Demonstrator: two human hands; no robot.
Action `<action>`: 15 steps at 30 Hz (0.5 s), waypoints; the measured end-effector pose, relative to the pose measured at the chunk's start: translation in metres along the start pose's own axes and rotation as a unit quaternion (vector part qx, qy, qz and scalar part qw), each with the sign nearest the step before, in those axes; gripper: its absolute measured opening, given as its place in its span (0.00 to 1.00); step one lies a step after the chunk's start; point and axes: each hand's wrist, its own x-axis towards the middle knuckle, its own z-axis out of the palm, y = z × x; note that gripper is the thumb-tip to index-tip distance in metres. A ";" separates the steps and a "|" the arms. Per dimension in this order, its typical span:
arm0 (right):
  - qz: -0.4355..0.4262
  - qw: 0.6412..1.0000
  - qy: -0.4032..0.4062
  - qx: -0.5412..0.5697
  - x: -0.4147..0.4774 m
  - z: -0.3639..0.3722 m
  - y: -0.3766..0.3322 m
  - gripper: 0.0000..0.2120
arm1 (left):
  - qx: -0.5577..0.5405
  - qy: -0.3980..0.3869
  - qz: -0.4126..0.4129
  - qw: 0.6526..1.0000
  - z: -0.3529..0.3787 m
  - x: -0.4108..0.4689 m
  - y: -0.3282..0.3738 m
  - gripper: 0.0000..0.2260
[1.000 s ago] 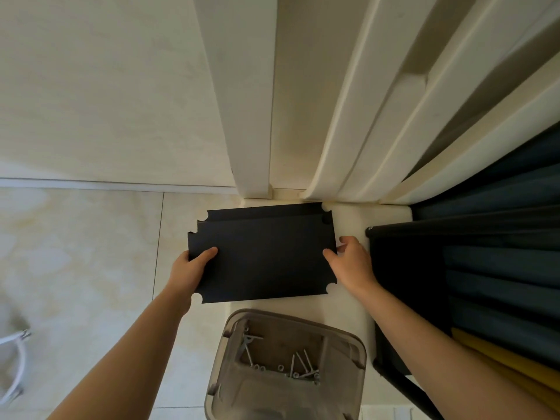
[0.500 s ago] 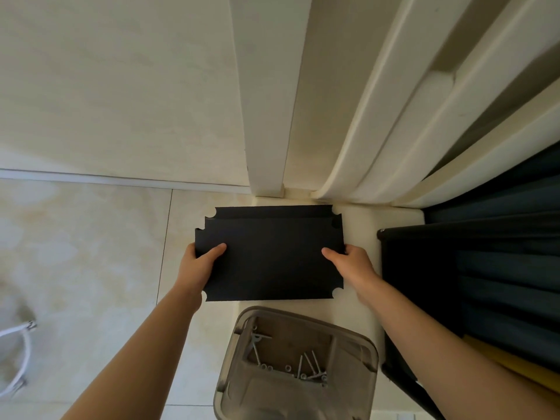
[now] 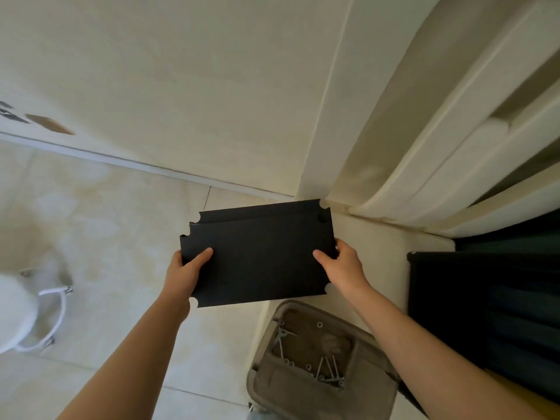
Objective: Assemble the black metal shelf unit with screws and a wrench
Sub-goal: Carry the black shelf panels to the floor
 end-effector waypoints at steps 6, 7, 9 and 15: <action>-0.070 0.996 -0.037 -0.040 -0.025 0.033 -0.048 0.18 | -0.055 0.050 0.021 0.997 -0.058 -0.020 0.007 0.20; -0.080 0.994 -0.046 -0.051 -0.030 0.040 -0.058 0.18 | -0.062 0.060 0.026 0.996 -0.070 -0.025 0.007 0.20; -0.099 0.990 -0.065 -0.075 -0.042 0.054 -0.076 0.18 | -0.076 0.079 0.031 0.993 -0.095 -0.034 0.007 0.21; -0.163 0.970 -0.122 -0.131 -0.101 0.101 -0.118 0.17 | -0.126 0.133 0.039 0.982 -0.177 -0.084 -0.002 0.24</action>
